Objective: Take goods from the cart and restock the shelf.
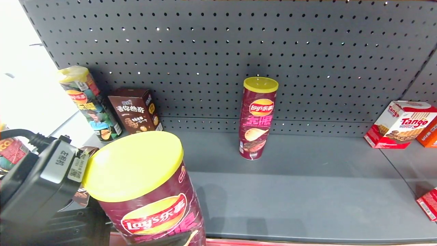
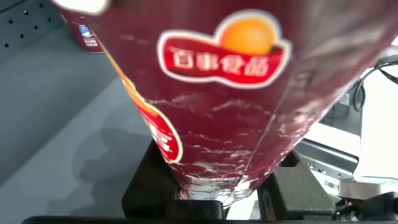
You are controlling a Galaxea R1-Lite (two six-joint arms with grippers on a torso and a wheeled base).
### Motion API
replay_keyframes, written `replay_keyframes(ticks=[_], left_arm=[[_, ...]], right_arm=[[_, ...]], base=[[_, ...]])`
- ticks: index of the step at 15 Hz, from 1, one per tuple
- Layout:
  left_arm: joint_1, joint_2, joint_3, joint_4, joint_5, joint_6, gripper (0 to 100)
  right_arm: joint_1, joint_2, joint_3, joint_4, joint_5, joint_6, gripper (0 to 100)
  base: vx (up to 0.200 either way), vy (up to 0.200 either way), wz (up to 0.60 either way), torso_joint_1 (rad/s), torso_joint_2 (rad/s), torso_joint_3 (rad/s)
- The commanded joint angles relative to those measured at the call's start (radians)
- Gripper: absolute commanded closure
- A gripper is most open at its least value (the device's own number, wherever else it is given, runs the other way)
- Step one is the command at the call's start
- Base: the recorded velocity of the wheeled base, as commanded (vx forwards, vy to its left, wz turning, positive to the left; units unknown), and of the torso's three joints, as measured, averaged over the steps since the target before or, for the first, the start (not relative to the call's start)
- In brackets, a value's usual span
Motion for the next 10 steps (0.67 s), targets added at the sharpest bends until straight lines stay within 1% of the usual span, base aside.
replay_keyframes(ticks=[1,2,3,5,6,7,8,9,10], left_arm=[[0.002,0.007,-0.007,-0.001,-0.004,0.0,100],[0.002,0.011,-0.013,-0.001,-0.011,0.0,100],[0.005,0.028,-0.041,-0.001,-0.033,0.0,100],[0.003,0.059,-0.082,-0.001,-0.036,0.006,100],[-0.006,0.083,-0.11,-0.001,-0.036,0.008,100],[-0.004,0.108,-0.13,-0.001,-0.033,0.009,100],[0.003,0.136,-0.174,-0.011,-0.031,0.016,100],[0.002,0.152,-0.179,-0.016,-0.031,0.019,100],[-0.004,0.154,-0.176,-0.014,-0.034,0.019,100]], right_arm=[[0.0,0.002,0.0,0.0,0.001,-0.003,0],[0.0,0.002,-0.002,0.003,0.001,-0.003,0],[0.0,0.0,0.0,0.0,0.001,-0.001,0],[0.0,0.002,-0.002,0.003,0.001,-0.001,0],[0.0,0.005,-0.002,0.003,0.0,-0.001,0],[0.005,0.019,-0.041,0.003,0.017,-0.008,0],[0.023,0.276,-0.319,0.048,0.087,-0.003,0],[0.026,0.327,-0.382,0.06,0.135,-0.018,0],[0.035,0.364,-0.437,0.061,0.205,-0.04,0]], base=[[0.0,0.0,0.0,0.0,0.0,0.0],[0.0,0.0,0.0,0.0,0.0,0.0],[0.0,0.0,0.0,0.0,0.0,0.0],[0.0,0.0,0.0,0.0,0.0,0.0],[0.0,0.0,0.0,0.0,0.0,0.0],[0.0,0.0,0.0,0.0,0.0,0.0],[0.0,0.0,0.0,0.0,0.0,0.0],[0.0,0.0,0.0,0.0,0.0,0.0],[0.0,0.0,0.0,0.0,0.0,0.0]])
